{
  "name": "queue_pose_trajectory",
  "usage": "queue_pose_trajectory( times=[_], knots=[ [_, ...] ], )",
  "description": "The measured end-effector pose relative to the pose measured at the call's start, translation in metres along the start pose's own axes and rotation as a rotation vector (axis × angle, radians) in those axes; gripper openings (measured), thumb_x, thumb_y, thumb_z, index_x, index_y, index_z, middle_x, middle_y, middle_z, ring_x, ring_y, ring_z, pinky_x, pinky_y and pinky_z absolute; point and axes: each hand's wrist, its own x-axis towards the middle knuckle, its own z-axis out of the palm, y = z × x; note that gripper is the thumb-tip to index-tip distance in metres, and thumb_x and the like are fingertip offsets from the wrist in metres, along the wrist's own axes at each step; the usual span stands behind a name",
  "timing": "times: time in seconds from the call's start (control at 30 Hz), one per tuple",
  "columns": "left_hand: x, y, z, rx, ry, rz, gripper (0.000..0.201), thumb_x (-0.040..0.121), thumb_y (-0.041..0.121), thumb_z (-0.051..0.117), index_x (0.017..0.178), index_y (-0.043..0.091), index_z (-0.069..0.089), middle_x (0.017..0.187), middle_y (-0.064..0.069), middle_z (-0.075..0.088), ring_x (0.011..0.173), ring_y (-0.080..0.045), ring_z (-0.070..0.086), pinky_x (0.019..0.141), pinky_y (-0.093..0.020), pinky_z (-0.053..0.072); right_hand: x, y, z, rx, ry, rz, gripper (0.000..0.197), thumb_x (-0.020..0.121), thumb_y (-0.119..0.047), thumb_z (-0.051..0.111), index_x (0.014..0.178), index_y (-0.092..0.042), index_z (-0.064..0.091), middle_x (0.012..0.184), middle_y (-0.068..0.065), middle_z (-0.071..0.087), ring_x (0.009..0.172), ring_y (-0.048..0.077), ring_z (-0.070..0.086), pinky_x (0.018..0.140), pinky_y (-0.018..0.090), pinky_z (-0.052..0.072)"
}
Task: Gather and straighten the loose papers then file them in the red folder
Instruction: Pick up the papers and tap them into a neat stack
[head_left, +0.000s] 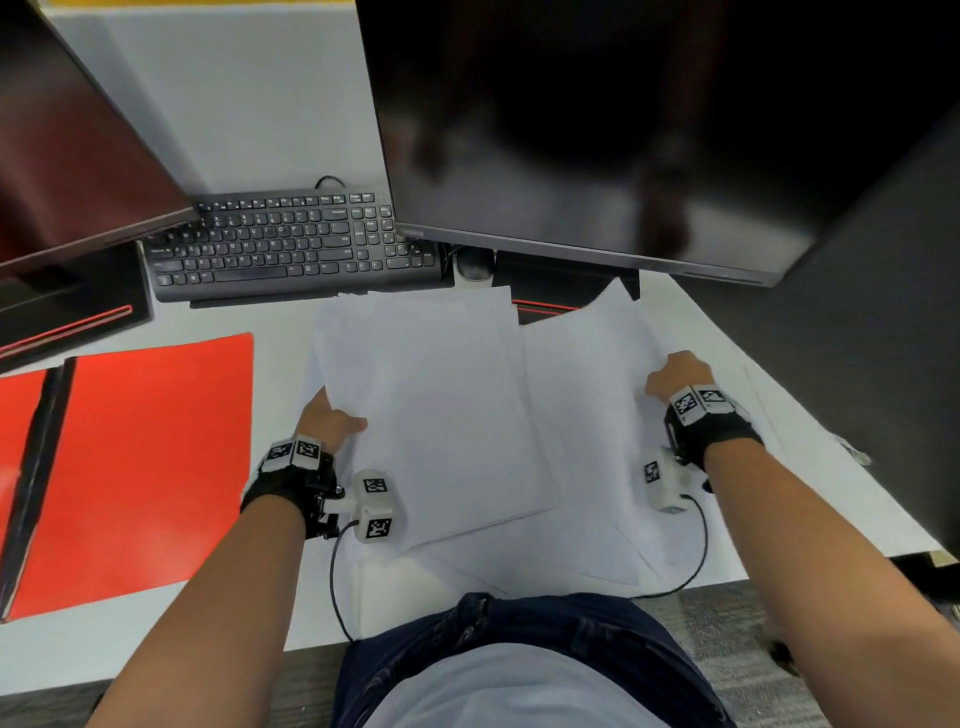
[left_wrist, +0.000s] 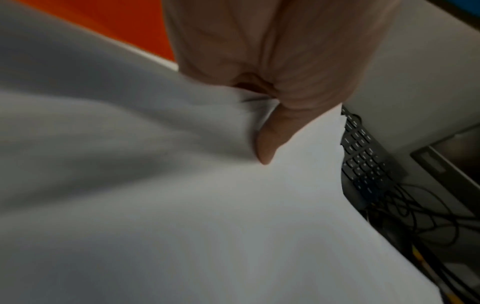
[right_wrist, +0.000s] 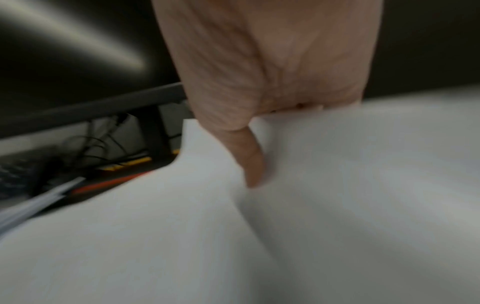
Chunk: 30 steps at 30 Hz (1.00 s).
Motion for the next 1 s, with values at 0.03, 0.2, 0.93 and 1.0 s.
queue_pose_trajectory(
  times=[0.03,0.2,0.93,1.0],
  knots=[
    [-0.001,0.002,-0.002,0.075,0.036,0.009,0.058,0.080,-0.014,0.060,0.134,-0.002,0.044,0.134,-0.021,0.053,0.124,-0.037,0.050,0.096,-0.036,0.039,0.006,0.011,-0.006,-0.053,0.026,0.023,0.042,0.084,-0.016,0.059,0.122,0.000,0.055,0.128,0.022,0.055,0.119,0.039,0.052,0.099,0.044,0.045],
    [0.002,-0.002,-0.008,0.254,0.083,0.023,0.049,0.079,-0.013,0.057,0.126,-0.004,0.048,0.112,-0.019,0.057,0.116,-0.041,0.054,0.082,-0.032,0.039,0.017,0.054,-0.011,-0.194,-0.037,0.127,0.111,0.060,-0.052,0.081,0.145,-0.011,0.022,0.148,0.018,0.019,0.139,0.039,0.022,0.111,0.052,0.031],
    [-0.005,-0.017,-0.002,0.246,0.102,0.030,0.057,0.080,-0.008,0.060,0.133,0.000,0.042,0.132,-0.023,0.052,0.121,-0.038,0.050,0.085,-0.031,0.038,-0.025,0.025,0.020,0.137,-0.270,0.032,0.105,0.035,-0.043,0.089,0.128,-0.010,0.051,0.128,0.011,0.057,0.115,0.033,0.055,0.098,0.046,0.048],
    [-0.005,-0.019,-0.002,0.232,0.100,0.039,0.060,0.080,-0.008,0.060,0.136,0.001,0.040,0.134,-0.022,0.051,0.123,-0.037,0.049,0.090,-0.033,0.039,-0.034,0.022,0.018,0.255,-0.252,0.046,0.085,0.046,-0.035,0.089,0.122,-0.010,0.059,0.123,0.011,0.062,0.111,0.033,0.058,0.098,0.044,0.048]
  ],
)
